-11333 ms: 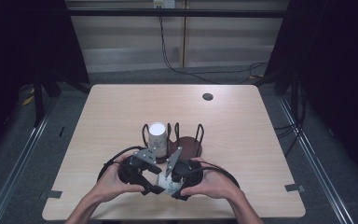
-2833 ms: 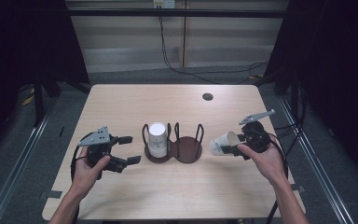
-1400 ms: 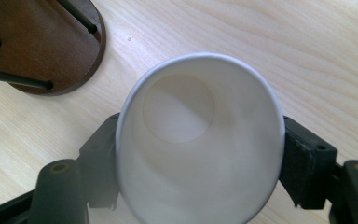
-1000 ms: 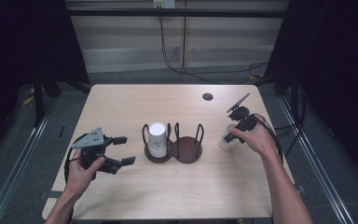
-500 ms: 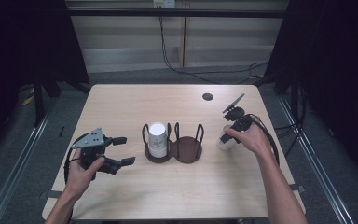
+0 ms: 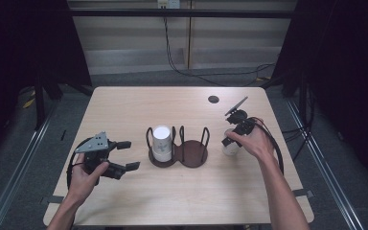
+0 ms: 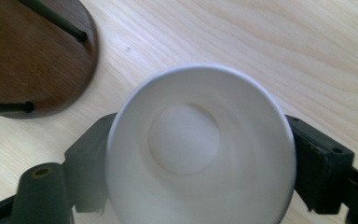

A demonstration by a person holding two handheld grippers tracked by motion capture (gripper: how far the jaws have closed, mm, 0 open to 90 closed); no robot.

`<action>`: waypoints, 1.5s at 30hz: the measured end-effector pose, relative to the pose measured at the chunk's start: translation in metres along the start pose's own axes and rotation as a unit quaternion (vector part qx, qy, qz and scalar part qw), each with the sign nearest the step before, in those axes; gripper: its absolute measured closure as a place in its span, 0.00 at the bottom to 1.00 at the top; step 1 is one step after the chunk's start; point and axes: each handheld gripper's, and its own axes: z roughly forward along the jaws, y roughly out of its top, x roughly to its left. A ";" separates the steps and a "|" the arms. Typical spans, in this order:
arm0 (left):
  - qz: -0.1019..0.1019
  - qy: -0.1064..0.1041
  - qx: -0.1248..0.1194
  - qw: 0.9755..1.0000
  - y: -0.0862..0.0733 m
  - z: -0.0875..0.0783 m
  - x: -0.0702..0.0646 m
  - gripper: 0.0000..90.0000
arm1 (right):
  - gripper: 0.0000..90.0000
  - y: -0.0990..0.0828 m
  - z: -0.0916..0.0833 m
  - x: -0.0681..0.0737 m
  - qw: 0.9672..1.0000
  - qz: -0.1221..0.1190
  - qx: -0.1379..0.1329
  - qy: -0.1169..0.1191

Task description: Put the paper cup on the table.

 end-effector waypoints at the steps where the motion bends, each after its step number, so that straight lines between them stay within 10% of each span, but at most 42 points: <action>1: 0.000 -0.001 0.000 1.000 0.000 0.000 0.000 0.18 | 0.19 0.001 0.000 0.001 1.000 -0.001 0.001 0.000; 25: 0.001 -0.003 0.012 1.000 -0.002 0.006 -0.002 0.18 | 0.16 -0.003 -0.004 0.001 0.994 0.040 -0.103 0.006; 45: -0.009 0.009 0.023 1.000 -0.003 0.010 -0.005 0.18 | 0.16 -0.017 -0.031 0.022 0.968 0.041 -0.247 0.033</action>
